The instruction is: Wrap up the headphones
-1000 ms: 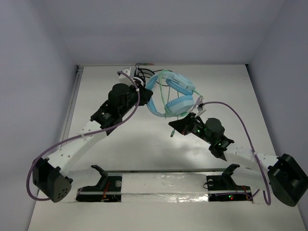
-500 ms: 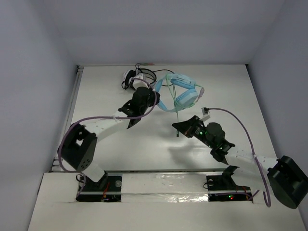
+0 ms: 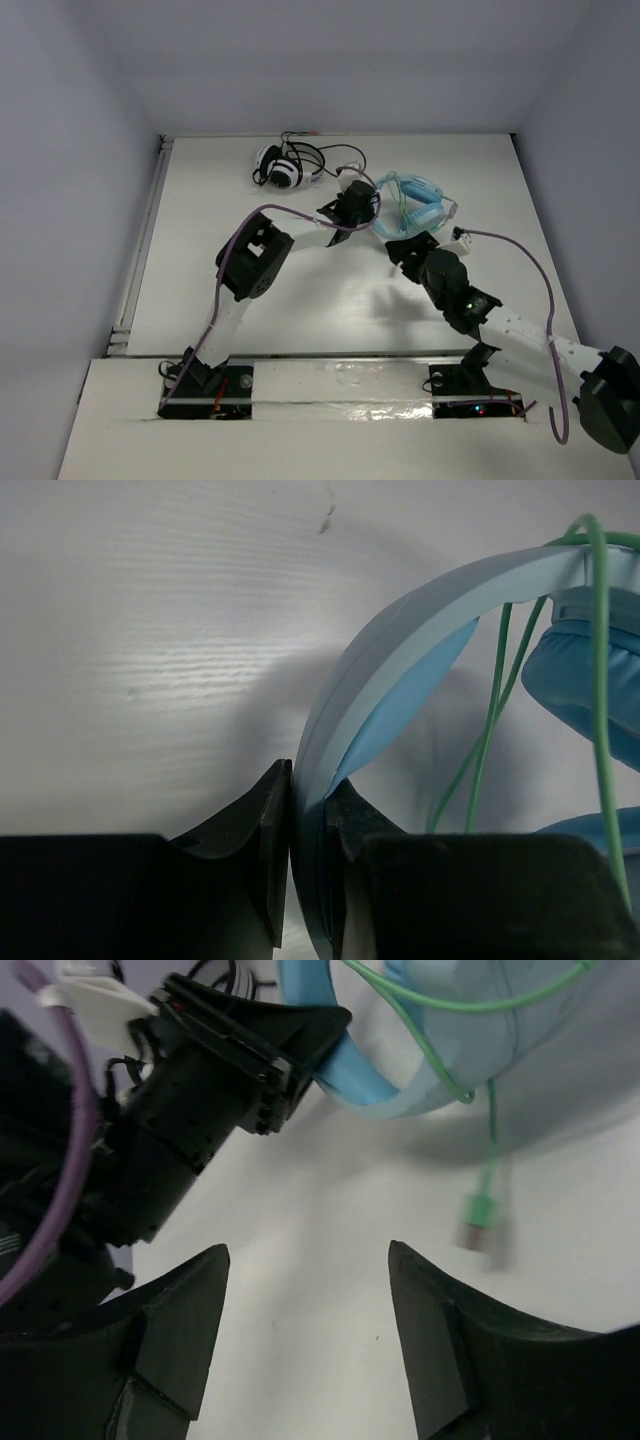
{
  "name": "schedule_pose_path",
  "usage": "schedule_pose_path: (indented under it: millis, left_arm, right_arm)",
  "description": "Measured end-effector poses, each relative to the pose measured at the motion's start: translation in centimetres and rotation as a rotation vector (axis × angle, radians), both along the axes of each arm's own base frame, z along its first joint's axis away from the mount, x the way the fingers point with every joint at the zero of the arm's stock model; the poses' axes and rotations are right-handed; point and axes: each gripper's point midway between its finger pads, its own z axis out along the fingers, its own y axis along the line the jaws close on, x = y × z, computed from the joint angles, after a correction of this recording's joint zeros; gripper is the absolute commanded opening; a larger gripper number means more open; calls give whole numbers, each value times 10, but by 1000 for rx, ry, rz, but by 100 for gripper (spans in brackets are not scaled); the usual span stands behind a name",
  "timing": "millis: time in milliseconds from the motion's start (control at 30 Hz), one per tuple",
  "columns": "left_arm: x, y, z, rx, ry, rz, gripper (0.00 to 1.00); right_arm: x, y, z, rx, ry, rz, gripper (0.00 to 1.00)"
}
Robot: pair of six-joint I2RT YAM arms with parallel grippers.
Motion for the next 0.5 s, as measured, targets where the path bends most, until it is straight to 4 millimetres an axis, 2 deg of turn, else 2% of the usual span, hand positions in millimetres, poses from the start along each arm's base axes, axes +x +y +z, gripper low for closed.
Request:
schedule_pose_path:
  millis: [100,267,333,367,400,433,500]
  left_arm:
    - [14,-21,-8,5,-2,-10,0]
    - [40,-49,-20,27,-11,-17,0]
    - [50,-59,-19,25,-20,-19,0]
    - [55,-64,-18,24,-25,-19,0]
    - [60,-68,-17,21,-30,-20,0]
    - [63,-72,-17,20,-33,-20,0]
    - [71,-79,-15,18,-43,-22,4]
  right_arm:
    - [3,-15,18,-43,-33,-61,76]
    - [-1,-39,58,-75,-110,-128,76]
    - [-5,-48,70,-97,-135,-144,53]
    - [-7,-52,75,-106,-147,-151,38]
    - [-9,-56,80,-117,-158,-156,12]
    - [-12,-60,86,-129,-171,-160,4]
    - [-16,-67,99,-137,-198,-170,1]
